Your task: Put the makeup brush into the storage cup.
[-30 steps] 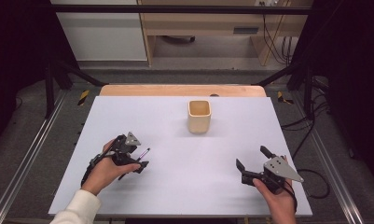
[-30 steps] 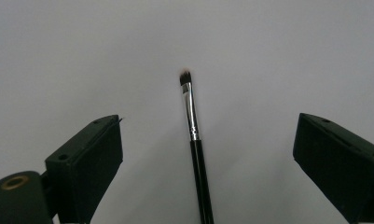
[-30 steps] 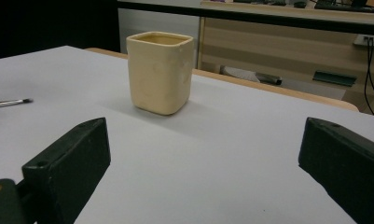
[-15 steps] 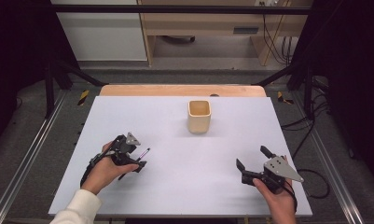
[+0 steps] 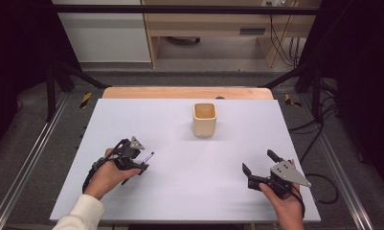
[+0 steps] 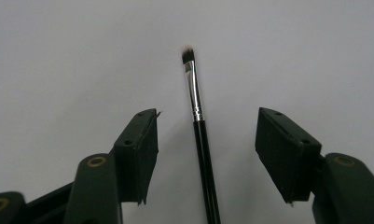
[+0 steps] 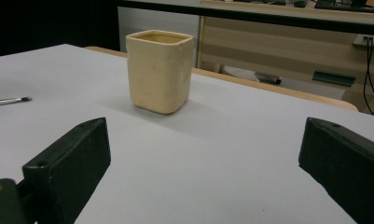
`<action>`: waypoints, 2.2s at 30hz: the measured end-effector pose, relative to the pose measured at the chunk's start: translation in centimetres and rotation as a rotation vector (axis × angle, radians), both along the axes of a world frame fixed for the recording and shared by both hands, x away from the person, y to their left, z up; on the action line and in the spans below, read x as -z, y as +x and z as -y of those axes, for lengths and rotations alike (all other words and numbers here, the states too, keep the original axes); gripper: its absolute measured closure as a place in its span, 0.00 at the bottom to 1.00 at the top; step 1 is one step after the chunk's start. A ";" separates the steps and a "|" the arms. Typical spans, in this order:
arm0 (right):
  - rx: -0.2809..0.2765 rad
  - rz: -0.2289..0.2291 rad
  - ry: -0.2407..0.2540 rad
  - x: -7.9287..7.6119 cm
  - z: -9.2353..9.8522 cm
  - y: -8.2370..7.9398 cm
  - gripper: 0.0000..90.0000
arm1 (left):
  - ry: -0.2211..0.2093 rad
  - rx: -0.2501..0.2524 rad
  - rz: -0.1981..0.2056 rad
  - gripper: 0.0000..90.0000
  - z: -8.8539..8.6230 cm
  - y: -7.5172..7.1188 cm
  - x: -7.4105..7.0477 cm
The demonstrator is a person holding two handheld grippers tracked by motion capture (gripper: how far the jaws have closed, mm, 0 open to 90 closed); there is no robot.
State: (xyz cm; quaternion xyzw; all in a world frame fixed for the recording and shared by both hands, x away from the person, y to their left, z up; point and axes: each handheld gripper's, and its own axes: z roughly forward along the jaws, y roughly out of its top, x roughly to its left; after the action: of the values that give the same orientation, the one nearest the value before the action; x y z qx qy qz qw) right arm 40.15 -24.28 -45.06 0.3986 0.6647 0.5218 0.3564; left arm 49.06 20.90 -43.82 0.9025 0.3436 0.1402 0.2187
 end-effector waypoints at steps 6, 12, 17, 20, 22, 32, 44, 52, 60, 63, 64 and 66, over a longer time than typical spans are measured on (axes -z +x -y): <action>0.002 0.000 0.000 0.0 0.1 0.0 0.03 | 0.021 -0.006 -0.027 0.51 -0.1 0.1 0.1; 0.002 0.001 -0.001 0.0 0.0 0.0 0.03 | 0.029 -0.005 -0.045 0.60 -0.3 0.1 0.2; 0.002 0.000 -0.002 0.0 0.0 0.0 0.03 | 0.028 -0.008 -0.061 0.64 -0.5 0.0 0.2; 0.002 0.000 0.002 -0.1 0.0 0.0 0.03 | 0.032 -0.007 -0.061 0.67 -0.7 0.0 0.2; 0.002 0.000 -0.001 0.0 0.0 0.0 0.03 | 0.032 -0.008 -0.066 0.70 -0.7 0.0 0.2; 0.005 0.002 0.001 -0.1 0.1 0.0 0.03 | 0.058 0.004 -0.084 0.75 -0.8 0.0 0.5; 0.004 0.001 0.000 0.0 0.1 0.0 0.03 | 0.077 0.007 -0.112 0.81 -0.9 -0.1 0.7; 0.006 0.001 -0.001 0.0 0.1 0.0 0.03 | 0.073 0.006 -0.123 0.87 -0.8 -0.1 1.0; 0.005 0.005 0.000 0.0 0.1 0.0 0.03 | 0.088 0.027 -0.122 0.93 -0.6 -0.4 0.9; 0.006 0.002 0.000 0.0 0.1 0.0 0.03 | 0.078 0.025 -0.115 0.93 -0.8 -0.6 0.9; 0.005 0.002 0.000 0.0 0.1 0.0 0.03 | 0.079 0.031 -0.111 0.93 -0.9 -0.6 0.8; 0.005 0.003 0.000 -0.1 0.1 0.0 0.03 | 0.076 0.038 -0.099 0.93 -1.0 -0.8 0.6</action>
State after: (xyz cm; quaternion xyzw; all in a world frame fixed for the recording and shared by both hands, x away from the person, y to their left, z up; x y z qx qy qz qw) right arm 40.20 -24.37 -45.01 0.3994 0.6632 0.5215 0.3588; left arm 48.31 21.92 -44.43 0.9223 0.3314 0.1041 0.1696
